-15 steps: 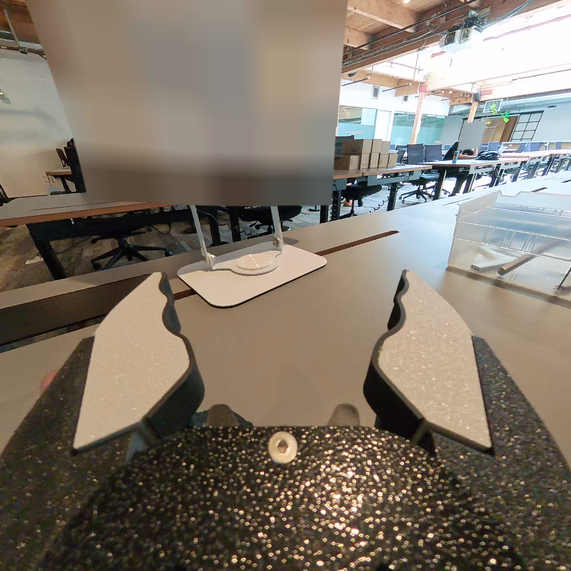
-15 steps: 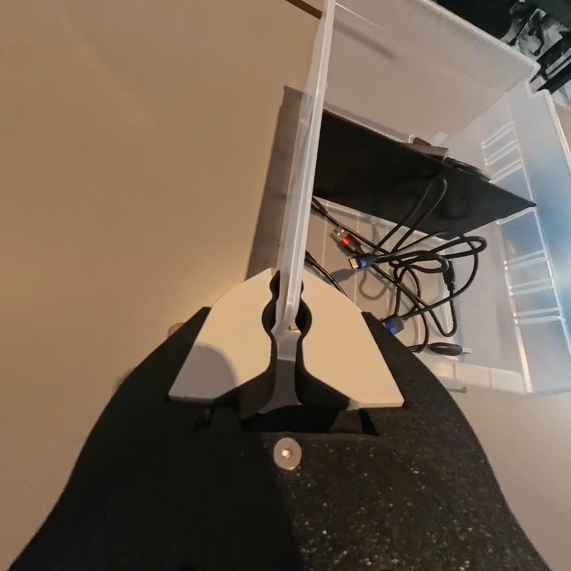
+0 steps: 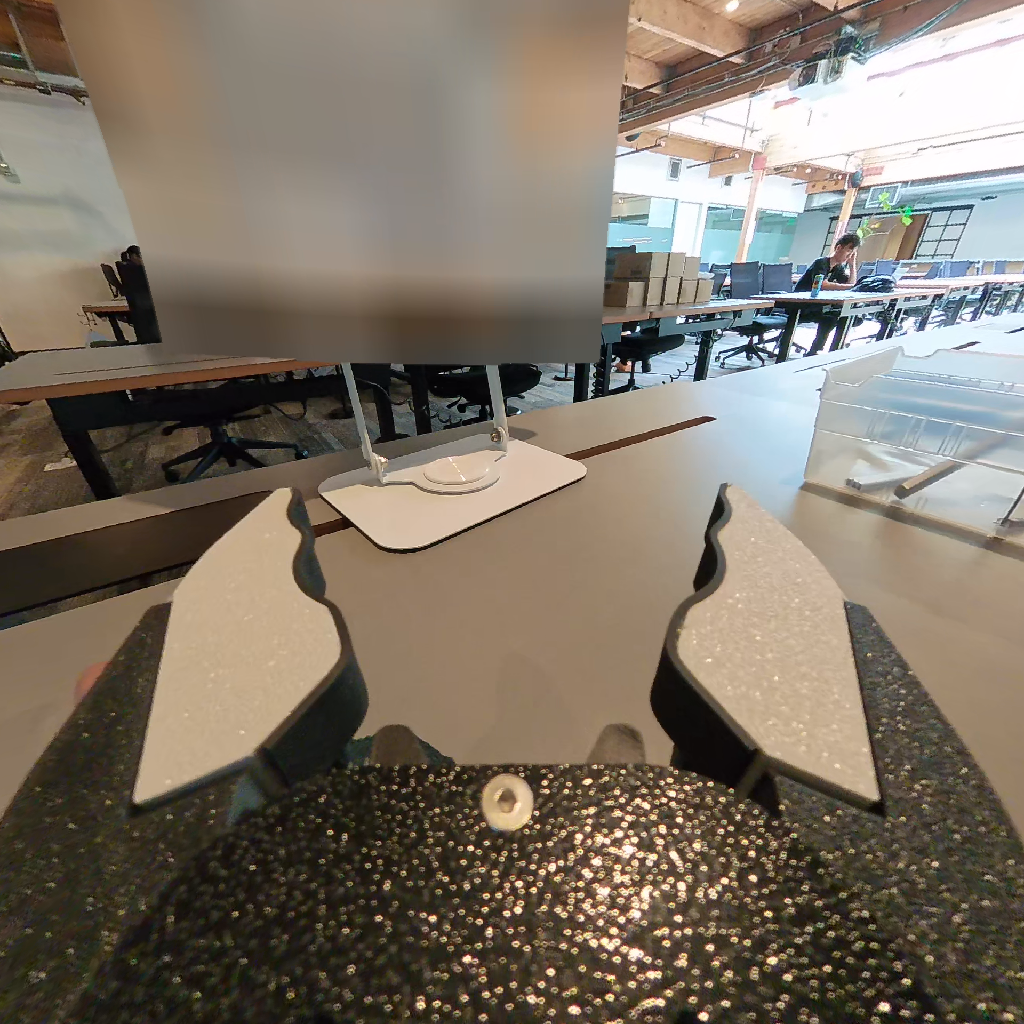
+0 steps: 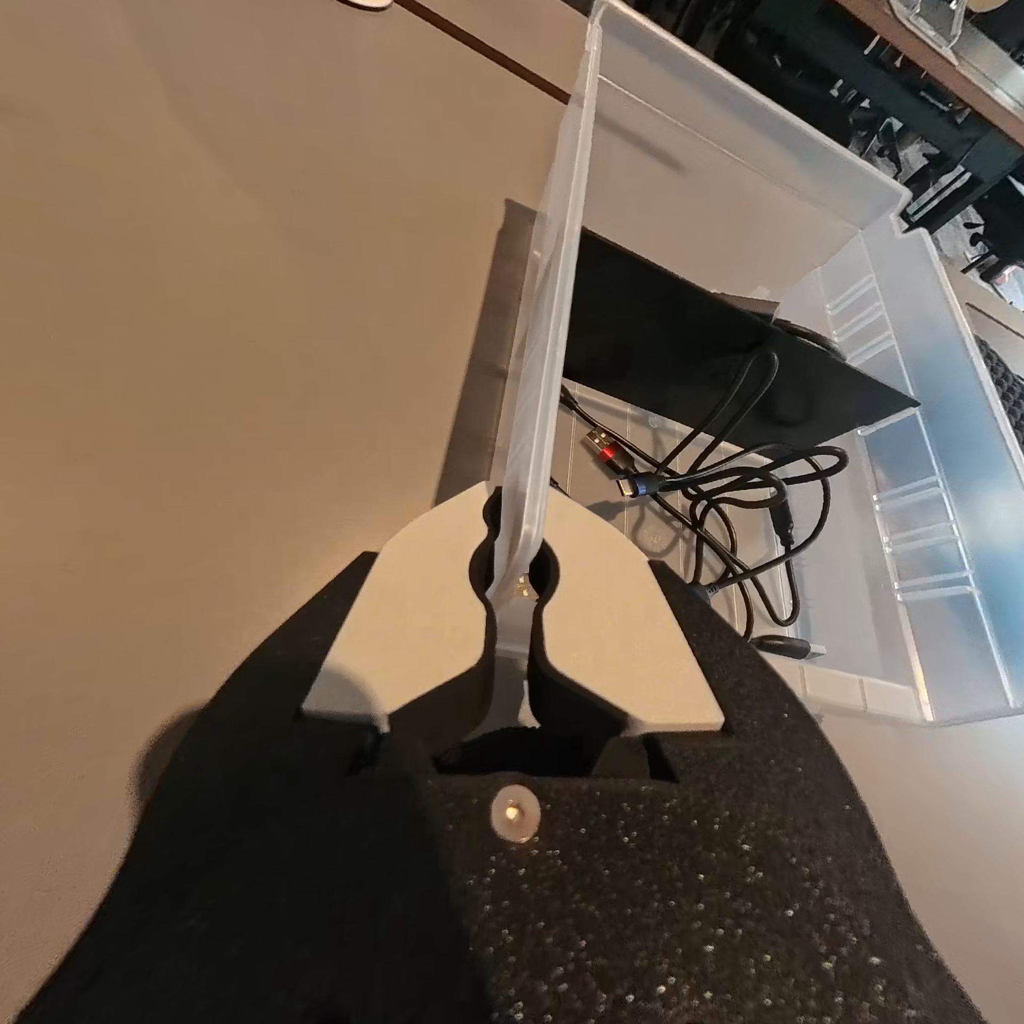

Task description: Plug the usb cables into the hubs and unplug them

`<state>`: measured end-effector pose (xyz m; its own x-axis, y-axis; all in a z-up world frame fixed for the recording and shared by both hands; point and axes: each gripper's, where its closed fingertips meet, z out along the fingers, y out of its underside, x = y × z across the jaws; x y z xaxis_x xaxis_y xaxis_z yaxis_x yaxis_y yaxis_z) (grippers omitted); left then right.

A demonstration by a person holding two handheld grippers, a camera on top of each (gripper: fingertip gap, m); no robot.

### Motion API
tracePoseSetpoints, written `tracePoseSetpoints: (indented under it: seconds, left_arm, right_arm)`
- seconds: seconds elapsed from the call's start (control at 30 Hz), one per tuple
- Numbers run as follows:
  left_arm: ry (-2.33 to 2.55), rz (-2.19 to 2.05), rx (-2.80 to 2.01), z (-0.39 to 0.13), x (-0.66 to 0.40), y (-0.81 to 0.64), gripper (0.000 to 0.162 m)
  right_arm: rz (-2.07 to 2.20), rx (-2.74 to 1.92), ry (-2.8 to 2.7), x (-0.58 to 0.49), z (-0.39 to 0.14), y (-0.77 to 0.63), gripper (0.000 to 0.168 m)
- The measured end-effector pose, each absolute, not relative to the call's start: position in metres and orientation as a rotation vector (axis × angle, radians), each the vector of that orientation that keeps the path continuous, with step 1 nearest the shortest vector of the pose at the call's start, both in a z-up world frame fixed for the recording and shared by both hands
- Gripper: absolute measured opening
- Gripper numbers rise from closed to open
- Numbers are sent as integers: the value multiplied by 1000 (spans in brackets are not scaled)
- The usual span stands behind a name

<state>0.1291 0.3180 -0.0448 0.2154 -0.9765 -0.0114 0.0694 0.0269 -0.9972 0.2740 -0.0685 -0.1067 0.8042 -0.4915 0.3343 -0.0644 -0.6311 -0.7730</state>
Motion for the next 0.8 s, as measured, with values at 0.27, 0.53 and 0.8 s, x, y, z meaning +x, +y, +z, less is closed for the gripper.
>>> tracePoseSetpoints:
  seconds: [0.27,0.53,0.8]
  left_arm:
    - [1008,-1067,-1237,-45,129,318,130]
    - [1015,-1067,-1240,-45,130,315,130]
    - [1010,-1067,-1241,-45,129,315,130]
  right_arm:
    - [-689,-2170,388,264,-105,-64,6]
    - [-691,-2163,368,251,-104,-59,6]
    - [-692,-2152,363,248,-102,-59,7]
